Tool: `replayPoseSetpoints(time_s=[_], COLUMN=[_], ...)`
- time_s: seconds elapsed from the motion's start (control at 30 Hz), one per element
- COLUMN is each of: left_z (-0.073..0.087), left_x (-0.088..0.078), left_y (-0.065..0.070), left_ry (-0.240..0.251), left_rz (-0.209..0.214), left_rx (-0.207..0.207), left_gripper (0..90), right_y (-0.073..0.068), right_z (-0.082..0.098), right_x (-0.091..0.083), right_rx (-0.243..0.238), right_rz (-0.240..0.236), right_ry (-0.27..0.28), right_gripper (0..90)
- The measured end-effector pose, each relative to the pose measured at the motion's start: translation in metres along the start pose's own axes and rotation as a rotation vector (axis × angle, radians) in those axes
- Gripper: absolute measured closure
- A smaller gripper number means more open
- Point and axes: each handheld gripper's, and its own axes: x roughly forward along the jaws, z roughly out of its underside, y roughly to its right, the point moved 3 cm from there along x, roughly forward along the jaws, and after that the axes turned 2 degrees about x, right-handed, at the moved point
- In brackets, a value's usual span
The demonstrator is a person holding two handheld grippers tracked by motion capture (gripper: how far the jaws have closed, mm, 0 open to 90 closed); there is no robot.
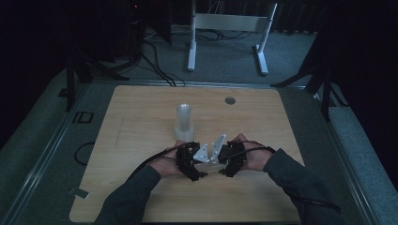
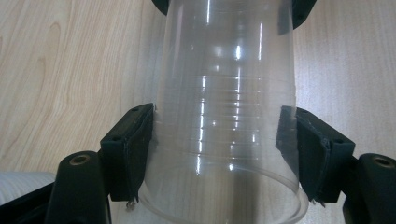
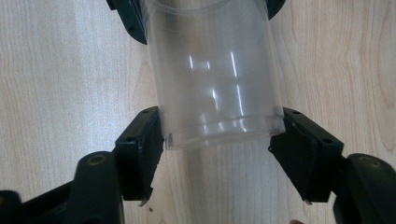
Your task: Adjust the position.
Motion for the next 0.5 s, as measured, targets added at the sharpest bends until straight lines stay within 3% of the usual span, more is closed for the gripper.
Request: replayPoseSetpoints(time_s=[0.13, 0.17, 0.2, 0.23, 0.5], left_z=[-0.0005, 0.0003, 0.0003, 0.0009, 0.0011], left_x=[0.0014, -0.0009, -0.0009, -0.002, -0.0025], left_y=[0.0014, -0.0008, -0.0008, -0.002, -0.0019], left_ry=[0.018, -0.014, -0.014, -0.034, -0.043], left_rz=[0.007, 0.018, 0.018, 0.027, 0.032], left_rx=[-0.018, 0.019, 0.019, 0.043, 0.051], left_gripper=[29.0, 29.1, 29.2, 29.2, 29.0], right_y=[-0.0015, -0.0022, -0.005, -0.0055, -0.0066], right_z=[-0.0005, -0.0008, -0.0017, -0.0019, -0.0019], right_x=[0.0011, 0.0013, 0.0021, 0.0025, 0.0036], right_rx=[-0.009, -0.009, 0.021, 0.016, 0.014], right_rz=[-0.005, -0.006, -0.014, -0.018, -0.015], right_ry=[-0.007, -0.008, 0.0, -0.001, -0.001], right_gripper=[37.1, 37.8, 38.3, 39.2, 41.2])
